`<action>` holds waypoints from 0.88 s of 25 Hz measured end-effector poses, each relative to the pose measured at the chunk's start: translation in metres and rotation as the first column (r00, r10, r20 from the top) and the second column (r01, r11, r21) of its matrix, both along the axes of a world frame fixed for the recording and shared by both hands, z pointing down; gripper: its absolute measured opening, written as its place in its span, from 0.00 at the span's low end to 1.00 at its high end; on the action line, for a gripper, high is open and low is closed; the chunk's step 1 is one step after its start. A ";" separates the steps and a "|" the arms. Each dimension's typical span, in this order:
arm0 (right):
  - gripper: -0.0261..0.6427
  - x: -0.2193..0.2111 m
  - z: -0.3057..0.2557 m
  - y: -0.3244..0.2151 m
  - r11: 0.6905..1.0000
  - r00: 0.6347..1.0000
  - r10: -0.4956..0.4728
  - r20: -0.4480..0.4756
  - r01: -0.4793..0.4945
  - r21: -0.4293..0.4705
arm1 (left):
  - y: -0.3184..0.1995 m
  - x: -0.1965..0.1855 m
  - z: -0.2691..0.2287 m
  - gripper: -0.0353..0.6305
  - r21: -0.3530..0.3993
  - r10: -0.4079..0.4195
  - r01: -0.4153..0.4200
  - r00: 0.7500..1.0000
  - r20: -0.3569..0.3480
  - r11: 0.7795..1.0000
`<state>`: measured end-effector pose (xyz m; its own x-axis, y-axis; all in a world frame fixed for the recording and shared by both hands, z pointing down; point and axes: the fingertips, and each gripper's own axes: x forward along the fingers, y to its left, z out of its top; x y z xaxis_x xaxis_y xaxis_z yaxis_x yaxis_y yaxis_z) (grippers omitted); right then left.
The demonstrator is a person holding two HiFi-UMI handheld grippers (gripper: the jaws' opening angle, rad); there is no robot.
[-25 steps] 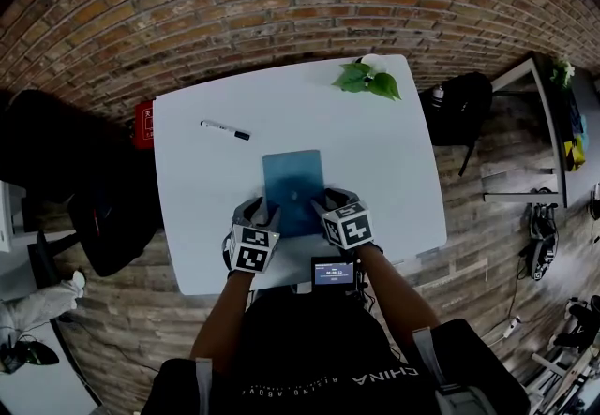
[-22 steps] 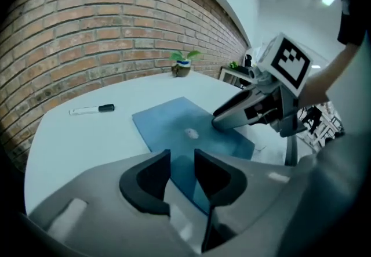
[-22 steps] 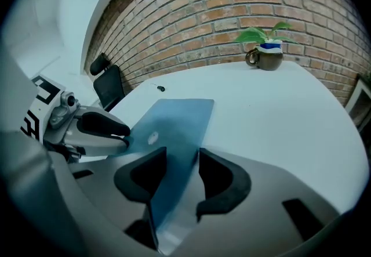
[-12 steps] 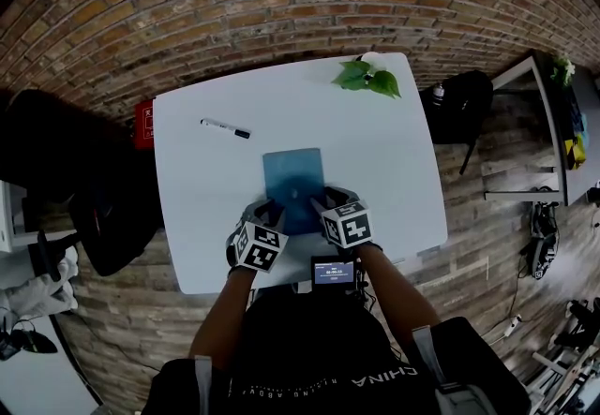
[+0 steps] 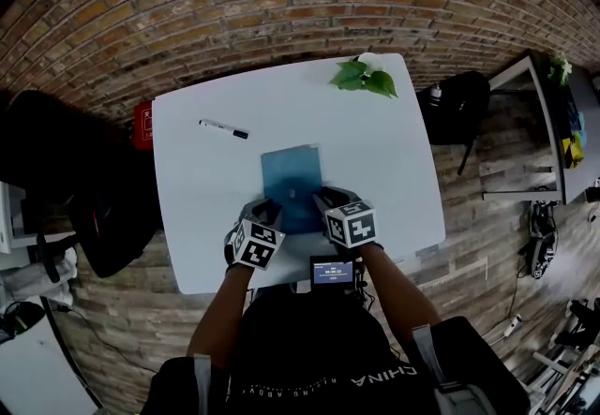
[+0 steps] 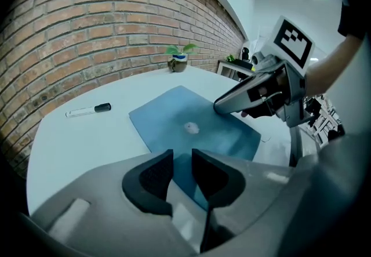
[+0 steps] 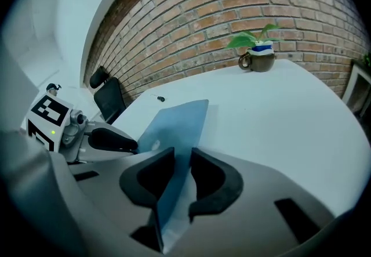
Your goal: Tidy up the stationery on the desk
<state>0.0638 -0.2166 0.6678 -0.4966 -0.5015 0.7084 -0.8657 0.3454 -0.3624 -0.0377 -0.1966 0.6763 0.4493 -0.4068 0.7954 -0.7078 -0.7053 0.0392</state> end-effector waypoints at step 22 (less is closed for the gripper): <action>0.12 -0.070 -0.095 0.014 0.960 0.970 -0.240 0.047 0.230 0.162 | 0.003 -0.011 0.001 0.21 -0.023 -0.057 0.055 0.993 -0.107 0.998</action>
<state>-0.0060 -0.2022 0.5731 -0.6561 -0.4660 0.5936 -0.7297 0.5925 -0.3414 -0.0488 -0.1941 0.6774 0.5094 -0.4185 0.7519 -0.7372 -0.6629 0.1305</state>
